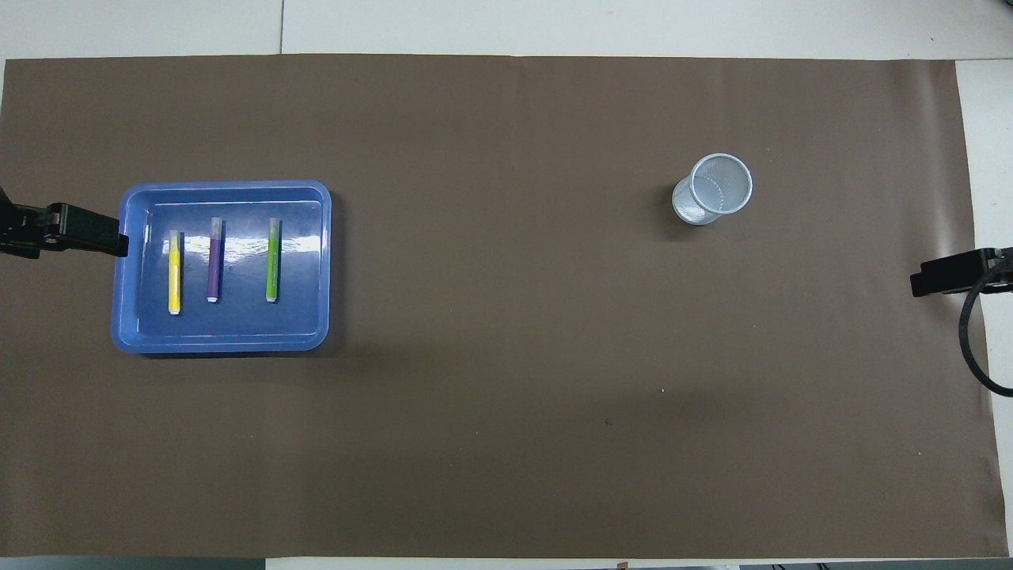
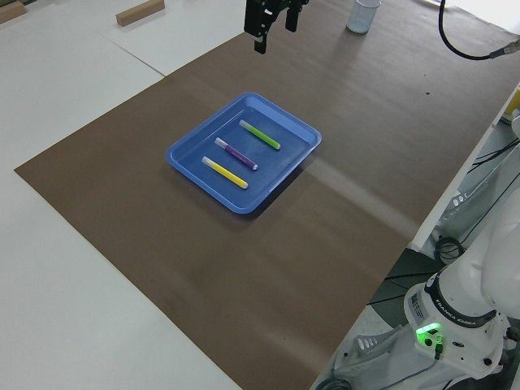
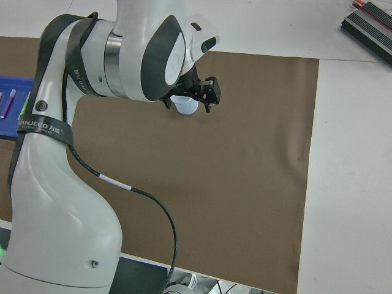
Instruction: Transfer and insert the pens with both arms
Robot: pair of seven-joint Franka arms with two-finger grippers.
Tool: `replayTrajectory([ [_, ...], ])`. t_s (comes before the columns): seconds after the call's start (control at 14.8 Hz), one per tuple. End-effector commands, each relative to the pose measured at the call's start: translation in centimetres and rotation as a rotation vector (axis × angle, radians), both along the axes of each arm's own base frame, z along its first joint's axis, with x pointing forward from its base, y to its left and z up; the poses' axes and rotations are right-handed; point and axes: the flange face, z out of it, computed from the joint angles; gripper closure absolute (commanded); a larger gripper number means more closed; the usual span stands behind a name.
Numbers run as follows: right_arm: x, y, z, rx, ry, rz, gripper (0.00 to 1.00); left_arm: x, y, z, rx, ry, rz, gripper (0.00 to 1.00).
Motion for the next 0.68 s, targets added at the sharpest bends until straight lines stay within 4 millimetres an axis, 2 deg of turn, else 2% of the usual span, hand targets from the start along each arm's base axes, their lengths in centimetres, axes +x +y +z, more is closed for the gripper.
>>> replayTrajectory([
  [0.0,-0.8,0.7,0.1,0.062,0.005,0.018,0.00,-0.4,-1.7,-2.1,0.017,-0.034,-0.021,0.03],
  [0.14,-1.1,1.3,-0.3,0.166,0.023,0.004,0.00,0.2,-3.5,-5.2,0.015,-0.058,-0.048,0.03],
  [0.27,-1.5,1.6,-0.7,0.204,0.032,0.001,0.00,1.1,-4.0,-8.9,0.013,-0.049,-0.047,0.02],
  [0.34,-1.5,2.0,-0.9,0.238,0.033,0.000,0.00,1.7,-5.6,-11.1,0.012,-0.038,-0.053,0.03],
  [0.41,-1.7,2.4,-1.1,0.269,0.035,-0.002,0.00,2.1,-6.1,-13.6,0.010,-0.037,-0.043,0.03],
  [0.61,-2.4,3.2,-1.8,0.347,0.062,-0.072,0.00,3.0,-6.6,-19.8,0.002,-0.070,-0.042,0.03],
])
